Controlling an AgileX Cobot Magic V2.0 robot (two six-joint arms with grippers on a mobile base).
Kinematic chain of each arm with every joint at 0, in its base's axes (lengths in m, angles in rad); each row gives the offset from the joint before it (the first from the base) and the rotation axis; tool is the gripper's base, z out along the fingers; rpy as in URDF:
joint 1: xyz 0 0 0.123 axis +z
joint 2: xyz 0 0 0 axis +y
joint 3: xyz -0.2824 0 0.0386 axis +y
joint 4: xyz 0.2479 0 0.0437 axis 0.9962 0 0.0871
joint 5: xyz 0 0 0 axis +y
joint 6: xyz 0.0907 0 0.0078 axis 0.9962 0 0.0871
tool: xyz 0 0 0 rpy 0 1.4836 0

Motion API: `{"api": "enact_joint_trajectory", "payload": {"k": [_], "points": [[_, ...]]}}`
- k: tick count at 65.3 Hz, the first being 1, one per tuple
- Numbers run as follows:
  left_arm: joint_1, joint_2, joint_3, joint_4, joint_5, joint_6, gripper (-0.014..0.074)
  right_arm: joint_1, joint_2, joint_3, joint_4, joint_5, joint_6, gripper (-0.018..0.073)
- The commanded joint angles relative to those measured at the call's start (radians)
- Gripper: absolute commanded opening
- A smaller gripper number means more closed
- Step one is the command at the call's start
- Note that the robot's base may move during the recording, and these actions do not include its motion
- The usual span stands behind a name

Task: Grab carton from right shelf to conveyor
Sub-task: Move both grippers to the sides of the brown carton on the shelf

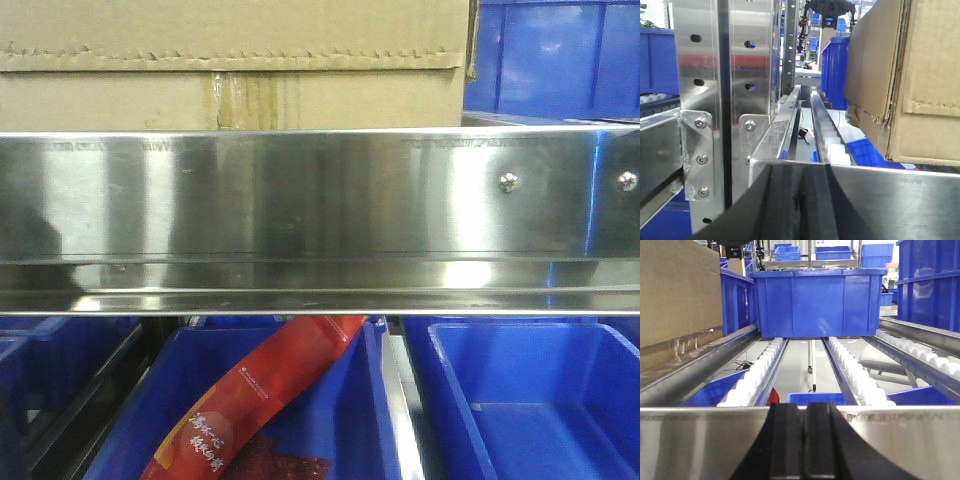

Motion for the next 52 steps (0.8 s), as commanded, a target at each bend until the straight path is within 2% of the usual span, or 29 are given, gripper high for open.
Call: {"api": "enact_joint_trajectory", "payload": {"k": [1, 52], "points": [[0.003, -0.004, -0.004, -0.005, -0.014, 0.003, 0.0015, 0.002, -0.004, -0.001, -0.007, -0.023, -0.004, -0.0069], [0.003, -0.004, -0.004, -0.008, -0.073, 0.003, 0.0015, 0.002, -0.004, -0.001, -0.007, -0.051, -0.004, -0.0069]]}}
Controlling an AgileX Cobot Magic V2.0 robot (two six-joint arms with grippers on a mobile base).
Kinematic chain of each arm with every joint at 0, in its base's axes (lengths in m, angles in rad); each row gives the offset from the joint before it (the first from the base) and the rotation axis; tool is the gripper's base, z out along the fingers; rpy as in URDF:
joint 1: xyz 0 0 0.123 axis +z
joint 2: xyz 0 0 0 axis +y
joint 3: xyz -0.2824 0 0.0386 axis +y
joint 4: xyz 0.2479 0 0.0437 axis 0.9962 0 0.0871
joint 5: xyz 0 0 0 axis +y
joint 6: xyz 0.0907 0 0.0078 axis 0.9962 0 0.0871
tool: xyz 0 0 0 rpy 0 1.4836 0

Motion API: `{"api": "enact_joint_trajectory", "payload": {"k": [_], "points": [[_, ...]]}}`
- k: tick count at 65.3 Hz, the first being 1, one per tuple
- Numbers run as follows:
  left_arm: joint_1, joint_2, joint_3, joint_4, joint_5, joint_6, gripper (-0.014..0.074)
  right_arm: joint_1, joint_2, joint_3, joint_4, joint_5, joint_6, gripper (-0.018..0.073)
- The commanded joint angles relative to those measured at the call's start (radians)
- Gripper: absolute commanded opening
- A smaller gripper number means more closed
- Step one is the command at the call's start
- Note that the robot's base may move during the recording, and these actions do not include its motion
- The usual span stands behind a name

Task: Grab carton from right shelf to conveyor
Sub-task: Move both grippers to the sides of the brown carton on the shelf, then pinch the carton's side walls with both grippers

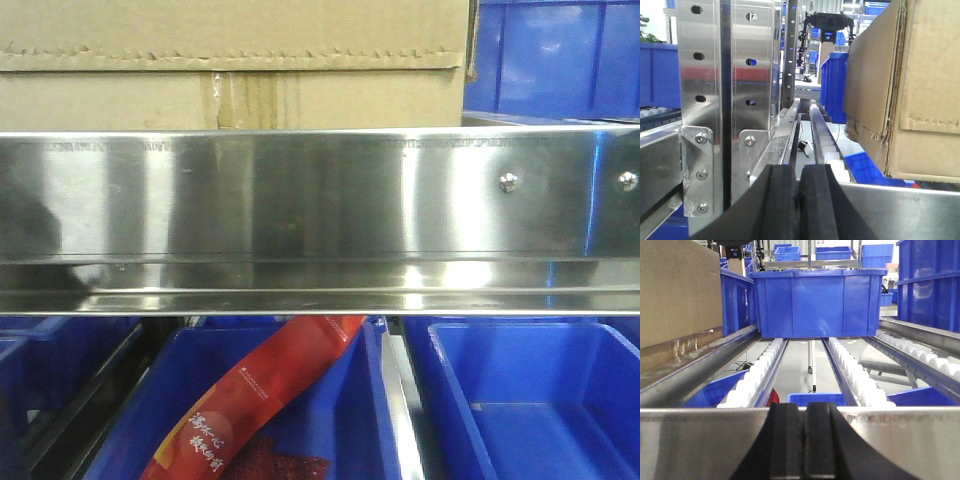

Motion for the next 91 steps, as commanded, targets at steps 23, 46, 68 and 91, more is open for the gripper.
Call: {"api": "enact_joint_trajectory", "payload": {"k": [23, 46, 68, 91], "points": [[0.003, -0.004, -0.136, 0.003, 0.02, 0.003, 0.0016, 0.002, -0.004, -0.193, -0.007, 0.069, -0.004, -0.0069], [-0.078, 0.222, -0.481, 0.018, 0.184, 0.003, 0.0379, 0.002, 0.211, -0.483, -0.007, 0.14, -0.004, 0.0509], [-0.232, 0.663, -0.926, 0.018, 0.524, 0.003, 0.0393, 0.142, 0.578, -0.902, 0.021, 0.429, -0.004, 0.0484], [-0.247, 1.2, -1.592, 0.018, 1.022, -0.016, 0.0393, 0.27, 1.108, -1.553, 0.035, 0.886, -0.001, 0.0484]]}}
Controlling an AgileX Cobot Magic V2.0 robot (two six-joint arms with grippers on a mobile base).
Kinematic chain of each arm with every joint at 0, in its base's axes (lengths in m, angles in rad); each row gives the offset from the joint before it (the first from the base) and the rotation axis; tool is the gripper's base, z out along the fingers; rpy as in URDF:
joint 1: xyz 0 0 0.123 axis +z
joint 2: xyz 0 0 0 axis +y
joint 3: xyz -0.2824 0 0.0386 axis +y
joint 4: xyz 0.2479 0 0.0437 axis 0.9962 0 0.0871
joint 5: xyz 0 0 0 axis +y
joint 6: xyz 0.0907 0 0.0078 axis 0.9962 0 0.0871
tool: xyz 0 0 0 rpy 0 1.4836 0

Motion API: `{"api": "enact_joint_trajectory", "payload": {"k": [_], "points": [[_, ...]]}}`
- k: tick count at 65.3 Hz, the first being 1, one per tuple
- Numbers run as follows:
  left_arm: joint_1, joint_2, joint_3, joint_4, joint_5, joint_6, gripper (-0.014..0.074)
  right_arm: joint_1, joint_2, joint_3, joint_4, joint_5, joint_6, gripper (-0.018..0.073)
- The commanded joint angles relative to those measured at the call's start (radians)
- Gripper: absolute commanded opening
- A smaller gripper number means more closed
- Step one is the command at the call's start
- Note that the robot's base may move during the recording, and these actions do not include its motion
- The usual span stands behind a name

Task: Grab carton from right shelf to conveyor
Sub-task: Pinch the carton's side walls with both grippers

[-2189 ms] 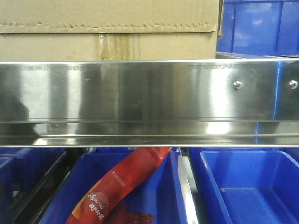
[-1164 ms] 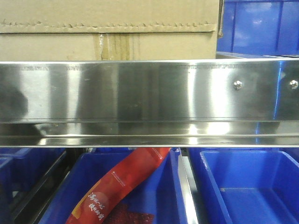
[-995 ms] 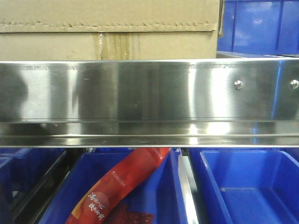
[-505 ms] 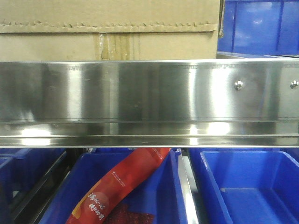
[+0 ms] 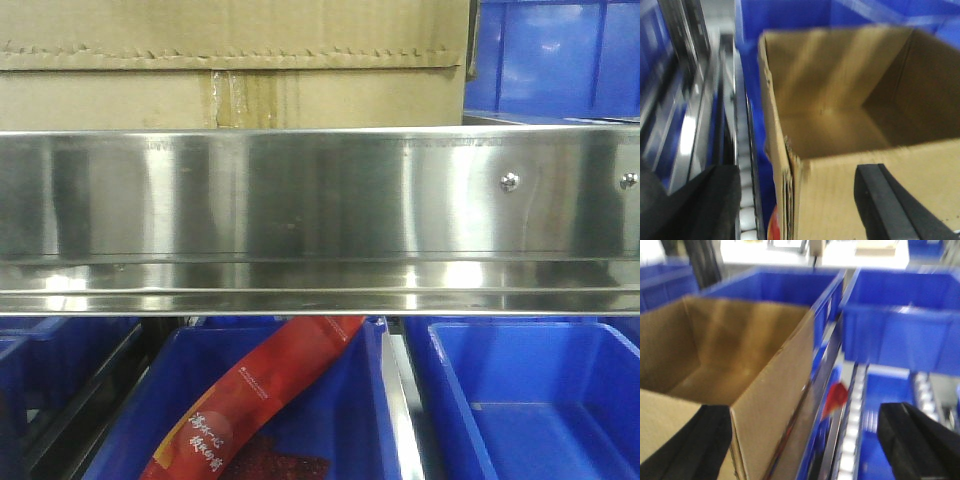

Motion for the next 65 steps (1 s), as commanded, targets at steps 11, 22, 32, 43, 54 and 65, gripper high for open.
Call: {"api": "enact_joint_trajectory", "payload": {"k": [11, 22, 32, 43, 54, 65], "points": [[0.006, 0.291, -0.342, 0.069, 0.2, -0.083, 0.0393, 0.021, 0.334, -0.409, 0.001, 0.29, 0.054, 0.0484], [0.039, 0.447, -0.472, 0.067, 0.235, -0.09, 0.0393, 0.056, 0.534, -0.627, 0.001, 0.336, 0.065, 0.0484], [0.039, 0.538, -0.524, 0.072, 0.201, -0.09, 0.0393, 0.063, 0.679, -0.729, 0.001, 0.336, 0.079, 0.0484], [0.039, 0.597, -0.527, 0.072, 0.144, -0.09, 0.0393, 0.063, 0.794, -0.768, 0.001, 0.356, 0.079, 0.0484], [0.039, 0.636, -0.527, 0.072, 0.119, -0.09, 0.0393, 0.063, 0.858, -0.768, 0.001, 0.36, 0.079, 0.0484], [0.039, 0.673, -0.527, 0.072, 0.121, -0.09, 0.0365, 0.063, 0.899, -0.768, 0.001, 0.367, 0.079, 0.04]]}}
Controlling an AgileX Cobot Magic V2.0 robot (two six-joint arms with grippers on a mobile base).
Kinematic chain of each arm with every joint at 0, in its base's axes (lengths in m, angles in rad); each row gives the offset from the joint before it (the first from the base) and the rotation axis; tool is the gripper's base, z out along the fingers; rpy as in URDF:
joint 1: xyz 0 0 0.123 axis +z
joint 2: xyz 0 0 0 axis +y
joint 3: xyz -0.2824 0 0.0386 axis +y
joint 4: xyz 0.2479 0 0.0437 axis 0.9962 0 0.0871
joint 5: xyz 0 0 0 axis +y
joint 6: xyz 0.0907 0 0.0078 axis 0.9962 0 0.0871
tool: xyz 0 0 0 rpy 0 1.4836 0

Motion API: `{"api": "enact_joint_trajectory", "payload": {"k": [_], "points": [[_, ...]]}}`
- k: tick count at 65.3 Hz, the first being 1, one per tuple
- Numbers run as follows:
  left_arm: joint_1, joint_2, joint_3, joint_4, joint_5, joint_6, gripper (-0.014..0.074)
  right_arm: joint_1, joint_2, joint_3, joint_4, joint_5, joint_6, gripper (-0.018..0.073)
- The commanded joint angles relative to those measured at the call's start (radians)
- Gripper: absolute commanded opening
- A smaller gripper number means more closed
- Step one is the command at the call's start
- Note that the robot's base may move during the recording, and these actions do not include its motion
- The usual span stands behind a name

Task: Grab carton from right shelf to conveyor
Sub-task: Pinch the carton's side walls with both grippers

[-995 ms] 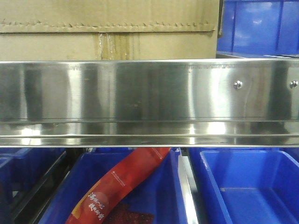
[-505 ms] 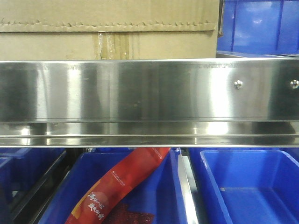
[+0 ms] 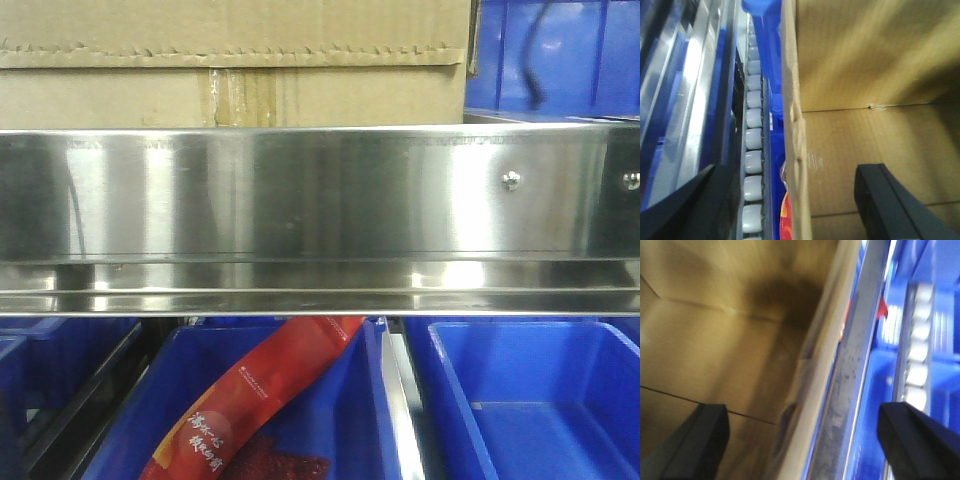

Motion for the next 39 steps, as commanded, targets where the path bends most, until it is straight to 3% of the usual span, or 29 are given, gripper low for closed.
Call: {"api": "enact_joint_trajectory", "payload": {"k": [1, 9, 14, 16, 18, 39], "points": [[0.002, 0.014, -0.008, 0.0, -0.011, -0.009, 0.0355, 0.001, 0.008, -0.011, -0.007, -0.003, 0.001, 0.0377], [0.002, 0.018, -0.008, 0.0, -0.002, -0.009, 0.0171, 0.001, 0.008, -0.011, -0.007, 0.009, 0.001, 0.0073], [0.002, 0.018, -0.008, 0.0, -0.002, -0.009, -0.0016, 0.001, 0.008, -0.011, -0.007, 0.009, 0.001, -0.0106], [0.002, 0.018, -0.008, 0.0, -0.002, -0.009, -0.0042, 0.001, 0.008, -0.011, -0.007, 0.009, 0.001, -0.0076], [0.002, 0.018, -0.008, 0.0, -0.002, -0.009, -0.0003, 0.001, 0.008, -0.011, -0.007, 0.009, 0.001, -0.0057], [0.0, -0.023, -0.078, -0.003, 0.133, -0.009, -0.001, 0.001, -0.093, -0.013, -0.007, 0.007, 0.001, -0.0069]]}}
